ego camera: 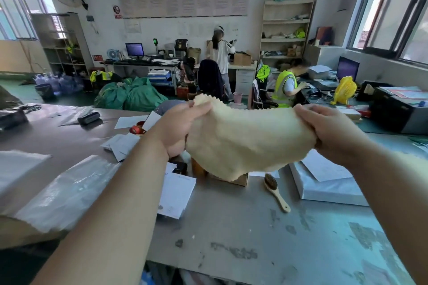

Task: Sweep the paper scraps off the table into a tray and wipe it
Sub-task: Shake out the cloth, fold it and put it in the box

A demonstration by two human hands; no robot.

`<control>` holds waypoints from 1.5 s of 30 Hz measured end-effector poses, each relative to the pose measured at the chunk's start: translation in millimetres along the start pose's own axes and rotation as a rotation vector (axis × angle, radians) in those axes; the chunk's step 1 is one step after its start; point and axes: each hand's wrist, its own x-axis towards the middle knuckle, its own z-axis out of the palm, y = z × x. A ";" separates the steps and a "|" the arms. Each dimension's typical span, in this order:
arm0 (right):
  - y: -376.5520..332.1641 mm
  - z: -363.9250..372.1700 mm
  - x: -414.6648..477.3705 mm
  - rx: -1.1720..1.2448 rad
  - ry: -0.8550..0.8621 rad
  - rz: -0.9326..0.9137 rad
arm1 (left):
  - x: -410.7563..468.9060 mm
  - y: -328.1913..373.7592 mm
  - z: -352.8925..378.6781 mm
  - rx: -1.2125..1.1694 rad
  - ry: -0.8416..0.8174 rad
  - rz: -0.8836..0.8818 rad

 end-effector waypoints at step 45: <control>314.8 -67.5 168.7 -0.828 -0.471 0.130 | 131.9 -285.8 47.2 1.014 0.200 -0.448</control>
